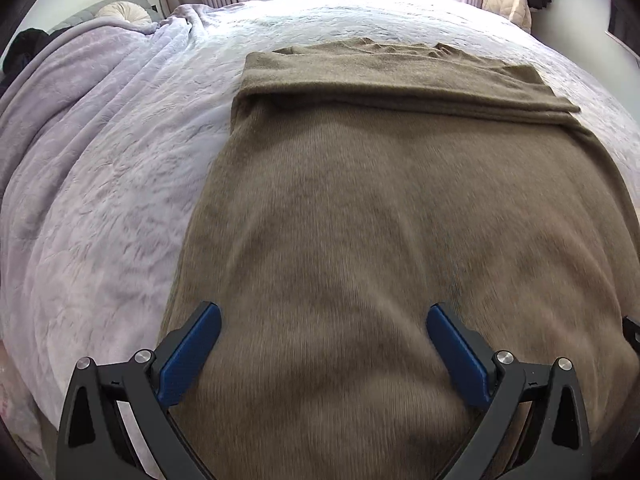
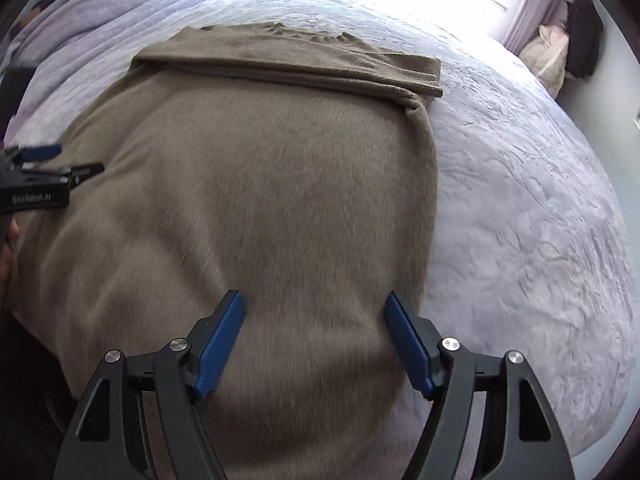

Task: Fold small clothes

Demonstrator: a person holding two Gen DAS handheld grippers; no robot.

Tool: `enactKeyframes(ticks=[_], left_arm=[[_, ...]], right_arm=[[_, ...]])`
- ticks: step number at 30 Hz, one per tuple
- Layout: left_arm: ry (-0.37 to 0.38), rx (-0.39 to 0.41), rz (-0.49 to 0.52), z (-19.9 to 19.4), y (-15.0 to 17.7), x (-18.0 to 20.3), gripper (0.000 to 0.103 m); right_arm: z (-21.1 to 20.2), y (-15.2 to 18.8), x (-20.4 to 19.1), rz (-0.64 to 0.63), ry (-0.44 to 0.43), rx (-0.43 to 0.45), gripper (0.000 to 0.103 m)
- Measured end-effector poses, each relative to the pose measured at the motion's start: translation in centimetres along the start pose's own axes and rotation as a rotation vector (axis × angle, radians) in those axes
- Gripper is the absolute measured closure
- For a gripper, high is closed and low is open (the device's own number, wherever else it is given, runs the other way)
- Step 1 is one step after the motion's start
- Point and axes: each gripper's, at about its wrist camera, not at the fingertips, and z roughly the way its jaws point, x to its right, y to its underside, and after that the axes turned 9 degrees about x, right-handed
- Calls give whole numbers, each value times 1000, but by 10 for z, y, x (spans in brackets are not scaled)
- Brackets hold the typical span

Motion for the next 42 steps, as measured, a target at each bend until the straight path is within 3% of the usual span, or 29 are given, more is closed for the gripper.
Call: enactKeyframes(ticks=[3, 9, 12, 14, 17, 19, 20, 22, 25, 30, 34, 36, 39, 42], left_arm=[[-5, -2, 23, -15, 18, 3, 0], [13, 1, 61, -48, 27, 1, 0], [50, 73, 45, -72, 20, 1, 0], [88, 100, 38, -76, 12, 10, 0], [124, 83, 59, -63, 13, 30, 0], [116, 39, 96, -48, 23, 43, 0], [105, 15, 113, -41, 32, 46, 0], [111, 42, 115, -43, 47, 43, 0], [129, 35, 128, -48, 62, 35, 0], [127, 13, 122, -56, 82, 27, 0], [98, -22, 154, -67, 88, 29, 0], [94, 2, 148, -74, 80, 23, 0], [73, 87, 142, -92, 65, 21, 0], [95, 102, 126, -89, 50, 27, 0]], right_arm=[[-16, 25, -8, -83, 18, -17, 27], [-44, 63, -1, -114, 18, -75, 25], [-79, 58, -5, -161, 100, 34, 25], [-95, 43, -13, -153, 58, 120, 25], [-86, 20, -31, -104, -68, 163, 24], [-66, 14, -45, -104, -98, 156, 24], [-50, 15, -52, -115, -102, 123, 24], [-29, 26, -62, -141, -109, 48, 25], [-32, 52, -65, -204, -89, 79, 23], [-36, 81, -55, -224, -57, 56, 22], [-42, 110, -77, -411, 58, 41, 21], [-50, 111, -77, -445, 71, 27, 21], [-71, 93, -66, -356, -16, 63, 21], [-82, 65, -61, -257, -99, 127, 21]])
